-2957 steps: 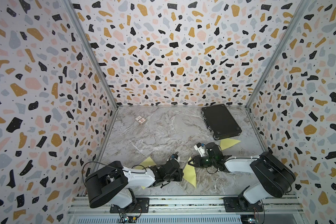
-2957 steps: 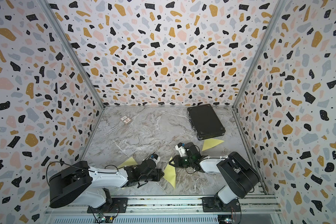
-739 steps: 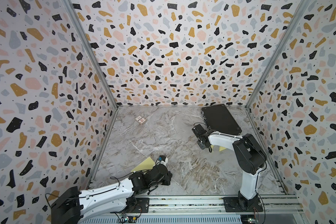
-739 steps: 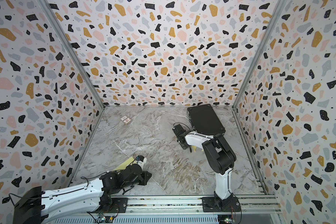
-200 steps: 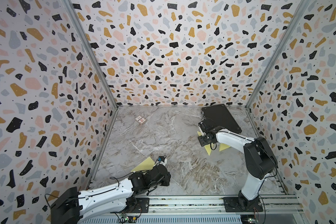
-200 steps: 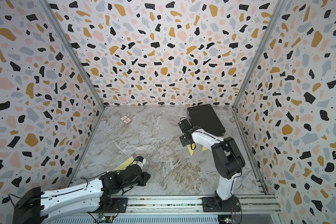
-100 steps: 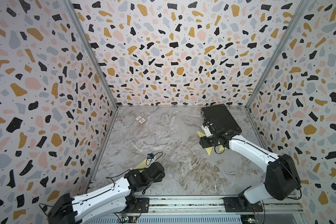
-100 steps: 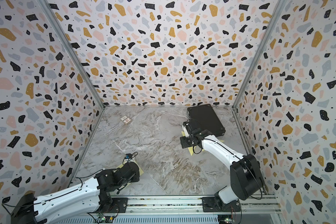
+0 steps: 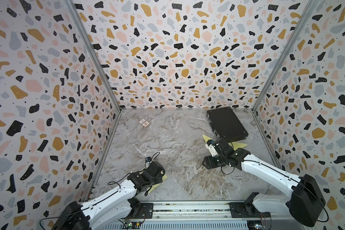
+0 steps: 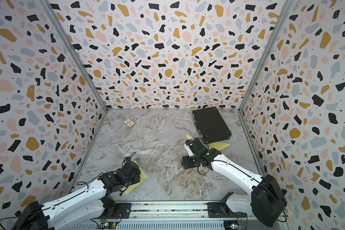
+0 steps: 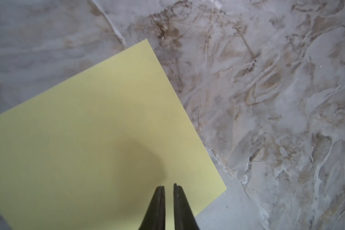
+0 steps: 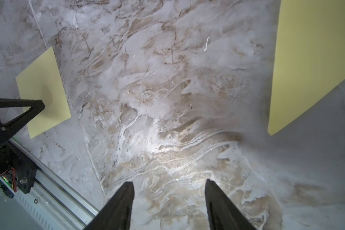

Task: Fold the square paper diagonally
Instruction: Move the paper to the center of the board.

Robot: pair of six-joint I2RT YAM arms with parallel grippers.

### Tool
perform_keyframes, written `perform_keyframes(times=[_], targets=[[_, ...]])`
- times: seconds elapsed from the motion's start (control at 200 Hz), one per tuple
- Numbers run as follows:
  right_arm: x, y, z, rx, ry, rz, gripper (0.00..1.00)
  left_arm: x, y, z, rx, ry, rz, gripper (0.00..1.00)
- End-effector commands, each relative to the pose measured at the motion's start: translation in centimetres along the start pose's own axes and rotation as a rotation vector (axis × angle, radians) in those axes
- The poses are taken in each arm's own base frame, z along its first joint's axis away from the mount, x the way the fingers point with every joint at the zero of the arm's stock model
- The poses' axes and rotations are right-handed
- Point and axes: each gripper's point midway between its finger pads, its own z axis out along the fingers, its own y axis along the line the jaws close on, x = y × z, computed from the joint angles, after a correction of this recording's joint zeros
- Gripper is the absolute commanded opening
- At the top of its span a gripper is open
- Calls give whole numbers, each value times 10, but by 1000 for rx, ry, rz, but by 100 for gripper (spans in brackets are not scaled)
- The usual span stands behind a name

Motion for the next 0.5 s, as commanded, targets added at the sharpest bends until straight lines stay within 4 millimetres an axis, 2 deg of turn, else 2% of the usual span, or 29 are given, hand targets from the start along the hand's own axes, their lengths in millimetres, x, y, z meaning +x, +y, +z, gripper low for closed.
perform_keyframes(times=[0.0,0.225,0.496], targets=[[6,10,-4,-44,-2,66,62,1,-12,8,72,2,-7,15],[21,13,-5,-76,4,159,61,19,-25,24,145,85,-38,12],[29,15,-12,-110,-12,212,62,20,-61,33,242,104,-64,11]])
